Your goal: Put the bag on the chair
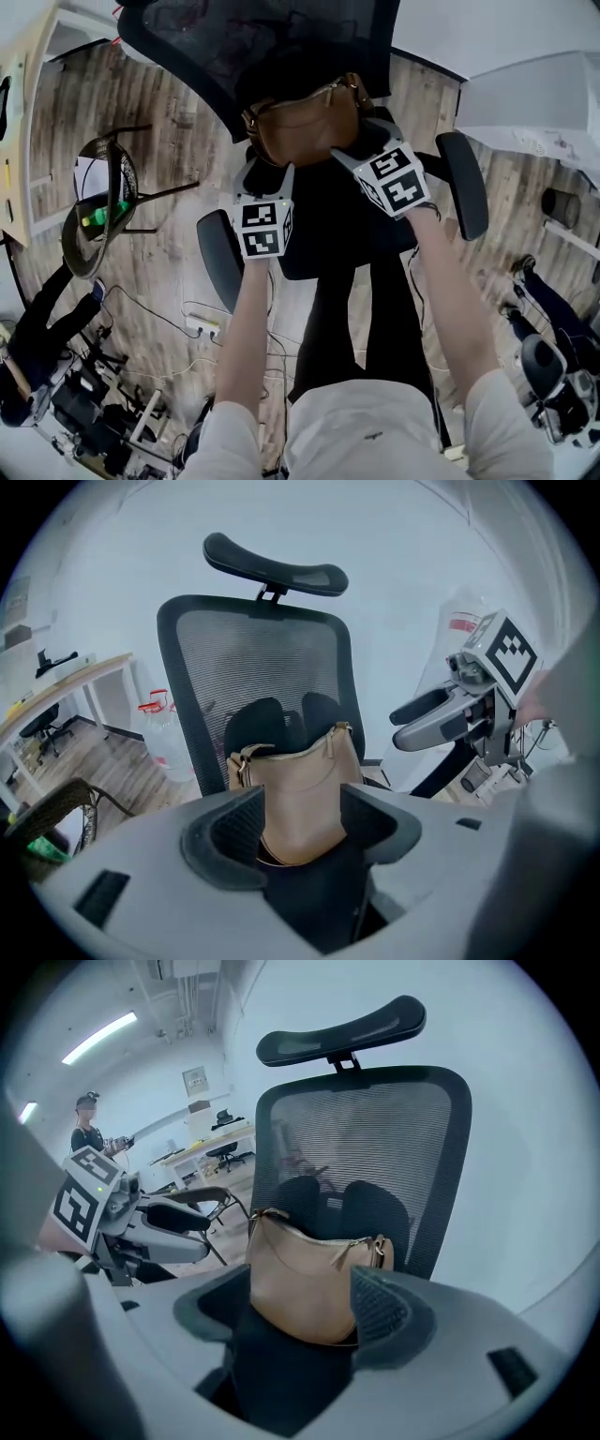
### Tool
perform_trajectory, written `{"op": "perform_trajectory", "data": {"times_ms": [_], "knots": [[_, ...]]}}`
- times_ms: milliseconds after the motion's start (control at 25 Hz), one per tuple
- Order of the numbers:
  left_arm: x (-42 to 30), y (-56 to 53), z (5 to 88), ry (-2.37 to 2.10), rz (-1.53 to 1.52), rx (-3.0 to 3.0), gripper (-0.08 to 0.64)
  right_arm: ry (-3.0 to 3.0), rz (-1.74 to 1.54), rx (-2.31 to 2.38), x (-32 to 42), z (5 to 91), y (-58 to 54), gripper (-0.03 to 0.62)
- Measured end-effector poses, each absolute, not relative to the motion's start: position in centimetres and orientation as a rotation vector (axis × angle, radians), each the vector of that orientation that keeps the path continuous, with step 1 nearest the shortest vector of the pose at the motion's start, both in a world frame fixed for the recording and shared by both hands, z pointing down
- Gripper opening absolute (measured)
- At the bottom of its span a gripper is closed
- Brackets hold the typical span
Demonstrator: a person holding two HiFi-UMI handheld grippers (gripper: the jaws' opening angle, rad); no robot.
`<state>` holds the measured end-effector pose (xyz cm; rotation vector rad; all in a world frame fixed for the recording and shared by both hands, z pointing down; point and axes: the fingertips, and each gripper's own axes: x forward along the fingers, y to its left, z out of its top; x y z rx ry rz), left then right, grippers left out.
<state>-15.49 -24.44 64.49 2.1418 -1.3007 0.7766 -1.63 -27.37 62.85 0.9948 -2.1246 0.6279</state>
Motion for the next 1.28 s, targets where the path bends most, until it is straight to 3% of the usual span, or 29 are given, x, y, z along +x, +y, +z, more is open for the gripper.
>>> {"op": "perform_trajectory", "data": {"times_ms": [1280], "knots": [[-8.2,-8.0,48.1,-1.389,0.681,2.156,0.272,-2.289,0.602,0.98,2.6,48.4,-9.2,0.258]]}}
